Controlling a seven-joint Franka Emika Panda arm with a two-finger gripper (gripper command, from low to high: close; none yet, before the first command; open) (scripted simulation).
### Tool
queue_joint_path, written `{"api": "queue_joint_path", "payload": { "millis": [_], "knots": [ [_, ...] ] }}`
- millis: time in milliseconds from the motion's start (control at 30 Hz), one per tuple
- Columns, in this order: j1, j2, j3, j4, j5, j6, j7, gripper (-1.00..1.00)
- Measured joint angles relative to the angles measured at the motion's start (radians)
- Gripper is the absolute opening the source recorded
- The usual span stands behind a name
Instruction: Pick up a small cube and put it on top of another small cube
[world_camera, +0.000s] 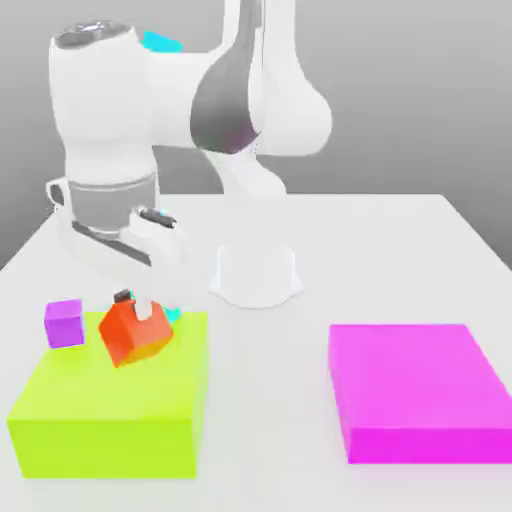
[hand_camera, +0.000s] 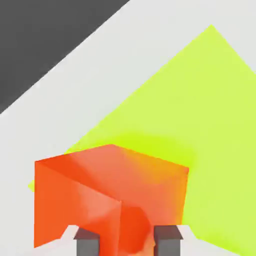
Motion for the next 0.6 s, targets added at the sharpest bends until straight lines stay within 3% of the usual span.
{"api": "queue_joint_path", "payload": {
  "millis": [367, 567, 600],
  "knots": [
    [-0.173, -0.401, 0.035, -0.233, -0.03, -0.169, 0.219, -1.0],
    [-0.196, -0.3, 0.032, -0.323, -0.039, 0.022, 0.24, -1.0],
    [-0.198, -0.272, 0.032, -0.336, -0.04, 0.062, 0.24, 1.0]
  ]
}}
